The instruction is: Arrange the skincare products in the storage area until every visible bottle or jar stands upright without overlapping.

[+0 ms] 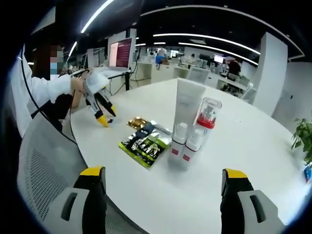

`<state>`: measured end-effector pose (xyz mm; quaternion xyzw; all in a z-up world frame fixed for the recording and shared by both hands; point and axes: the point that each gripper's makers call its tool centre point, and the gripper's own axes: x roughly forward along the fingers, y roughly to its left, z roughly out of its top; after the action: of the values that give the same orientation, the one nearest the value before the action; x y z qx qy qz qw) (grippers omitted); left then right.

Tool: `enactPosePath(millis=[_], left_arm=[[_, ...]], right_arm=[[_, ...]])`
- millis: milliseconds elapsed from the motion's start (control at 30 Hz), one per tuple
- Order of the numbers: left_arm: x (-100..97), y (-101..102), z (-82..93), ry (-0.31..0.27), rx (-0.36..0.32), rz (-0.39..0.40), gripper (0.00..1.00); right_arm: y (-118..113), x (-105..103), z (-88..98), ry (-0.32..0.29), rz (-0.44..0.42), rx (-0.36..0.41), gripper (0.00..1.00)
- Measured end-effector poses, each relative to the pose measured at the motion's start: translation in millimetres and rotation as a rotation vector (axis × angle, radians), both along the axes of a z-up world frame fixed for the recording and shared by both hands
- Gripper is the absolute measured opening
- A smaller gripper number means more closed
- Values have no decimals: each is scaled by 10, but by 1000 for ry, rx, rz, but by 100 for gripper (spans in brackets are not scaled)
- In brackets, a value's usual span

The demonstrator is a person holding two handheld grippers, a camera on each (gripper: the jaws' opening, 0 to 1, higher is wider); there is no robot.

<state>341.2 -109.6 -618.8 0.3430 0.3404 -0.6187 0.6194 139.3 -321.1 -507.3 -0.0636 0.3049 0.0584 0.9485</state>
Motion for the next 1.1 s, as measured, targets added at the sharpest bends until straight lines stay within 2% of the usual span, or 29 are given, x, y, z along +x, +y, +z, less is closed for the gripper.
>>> enactPosePath(millis=[233, 400, 500, 667, 900, 1100], left_arm=[[-71, -37, -18, 4, 3, -69, 36], [-234, -115, -14, 2, 3, -145, 36], [-256, -142, -14, -1, -2, -176, 36], [-398, -240, -2, -5, 7, -285, 36], [-432, -402, -1, 3, 17, -365, 36], [-484, -551, 2, -15, 37, -449, 37]], right_arm=[[15, -2, -2, 3, 7, -4, 100], [11, -11, -16, 5, 10, -2, 100], [5, -15, -18, 6, 12, -4, 100], [32, -3, -15, 8, 20, -5, 100], [28, -5, -34, 21, 31, -20, 100], [-8, -42, -30, 21, 15, -13, 100]])
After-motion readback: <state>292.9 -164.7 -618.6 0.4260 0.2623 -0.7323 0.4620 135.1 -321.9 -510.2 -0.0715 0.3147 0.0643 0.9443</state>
